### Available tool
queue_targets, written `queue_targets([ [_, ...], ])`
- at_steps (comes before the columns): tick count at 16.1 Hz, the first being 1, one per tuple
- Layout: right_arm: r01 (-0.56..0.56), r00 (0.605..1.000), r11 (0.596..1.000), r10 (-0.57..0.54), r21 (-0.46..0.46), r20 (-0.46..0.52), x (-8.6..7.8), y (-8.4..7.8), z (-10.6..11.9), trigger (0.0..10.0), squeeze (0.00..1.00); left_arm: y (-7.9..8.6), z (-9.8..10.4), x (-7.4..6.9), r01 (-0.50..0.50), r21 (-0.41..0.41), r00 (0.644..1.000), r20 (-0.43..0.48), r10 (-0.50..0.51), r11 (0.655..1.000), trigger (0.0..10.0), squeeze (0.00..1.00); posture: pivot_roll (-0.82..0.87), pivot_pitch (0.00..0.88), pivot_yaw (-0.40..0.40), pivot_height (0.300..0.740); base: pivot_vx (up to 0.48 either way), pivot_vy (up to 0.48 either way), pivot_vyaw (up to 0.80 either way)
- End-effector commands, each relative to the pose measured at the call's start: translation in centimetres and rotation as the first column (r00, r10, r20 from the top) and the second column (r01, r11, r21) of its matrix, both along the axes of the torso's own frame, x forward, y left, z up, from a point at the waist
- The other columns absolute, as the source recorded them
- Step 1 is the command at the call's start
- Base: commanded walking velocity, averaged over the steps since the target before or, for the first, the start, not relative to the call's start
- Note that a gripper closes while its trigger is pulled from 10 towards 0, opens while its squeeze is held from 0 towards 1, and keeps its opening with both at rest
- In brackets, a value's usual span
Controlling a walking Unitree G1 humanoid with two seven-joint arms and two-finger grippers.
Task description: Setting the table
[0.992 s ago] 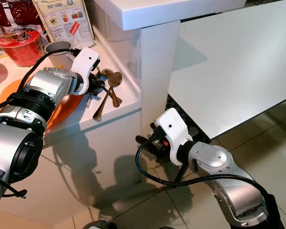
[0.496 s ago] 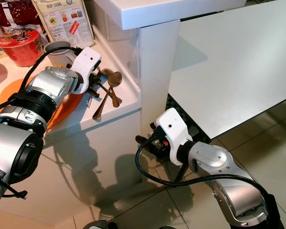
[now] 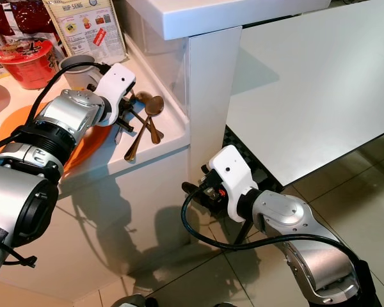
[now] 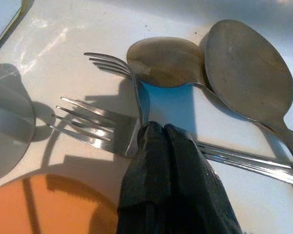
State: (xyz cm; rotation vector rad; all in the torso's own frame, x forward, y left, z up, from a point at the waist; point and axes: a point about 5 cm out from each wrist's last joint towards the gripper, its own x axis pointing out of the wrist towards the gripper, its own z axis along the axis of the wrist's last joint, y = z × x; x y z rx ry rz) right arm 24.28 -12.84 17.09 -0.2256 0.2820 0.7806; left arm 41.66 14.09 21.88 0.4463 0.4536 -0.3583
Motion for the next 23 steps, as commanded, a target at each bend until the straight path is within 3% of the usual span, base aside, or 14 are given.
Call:
queue_targets([
  [1,-0.005,1.0,1.0,0.005,-0.005,0.011,0.0,0.1,0.1,10.0,0.0,0.0,-0.4,-0.1,-0.024,-0.064,0.999,-0.025,0.022,0.998,0.0,0.0,-0.02,0.055,0.076,0.74,0.0,0.0,0.0],
  [3,-0.002,1.0,1.0,0.002,-0.006,0.017,0.1,0.1,0.2,10.0,0.0,-0.1,0.3,0.0,-0.038,-0.133,0.999,-0.015,0.036,0.99,0.0,0.0,-0.02,0.049,0.077,0.74,0.0,0.0,0.0],
  [6,0.012,0.999,1.0,-0.012,-0.003,0.031,0.3,-0.2,0.4,10.0,0.0,0.2,4.1,0.3,-0.036,-0.276,0.998,0.045,0.05,0.961,0.0,0.0,-0.02,0.03,0.073,0.74,0.0,0.0,0.0],
  [9,0.011,0.999,1.0,-0.011,-0.002,0.035,0.5,-0.2,0.4,10.0,0.0,0.8,5.1,0.2,-0.04,-0.319,0.997,0.053,0.06,0.947,0.0,0.0,-0.01,0.021,0.067,0.74,0.0,0.0,0.0],
  [12,0.006,0.999,1.0,-0.006,0.002,0.038,0.6,-0.1,0.4,10.0,0.0,1.1,3.8,-0.1,-0.04,-0.27,0.999,0.016,0.046,0.962,0.0,0.0,0.0,0.019,0.061,0.74,0.0,0.0,0.0],
  [13,0.003,0.999,1.0,-0.003,0.002,0.038,0.7,0.0,0.4,10.0,0.0,0.8,3.0,-0.2,-0.041,-0.253,0.999,-0.008,0.04,0.967,9.8,0.0,-0.01,0.02,0.06,0.74,0.0,0.0,0.0],
  [14,0.001,0.999,1.0,-0.001,0.002,0.039,0.7,0.0,0.3,10.0,0.0,0.4,1.8,-0.2,-0.068,-0.302,0.997,-0.045,0.057,0.951,10.0,1.0,-0.01,0.017,0.063,0.74,0.0,0.0,0.0],
  [19,0.017,0.999,1.0,-0.017,-0.002,0.039,0.5,-0.2,0.3,10.0,0.0,0.0,1.2,-0.3,-0.072,-0.266,0.996,-0.063,0.057,0.961,10.0,1.0,-0.01,0.021,0.079,0.74,0.0,0.0,0.0],
  [23,0.015,0.999,1.0,-0.015,-0.001,0.035,0.5,-0.1,0.1,10.0,0.0,0.5,1.1,0.0,-0.104,-0.223,0.994,-0.007,0.105,0.969,10.0,1.0,-0.01,0.026,0.081,0.74,0.0,0.0,0.0],
])
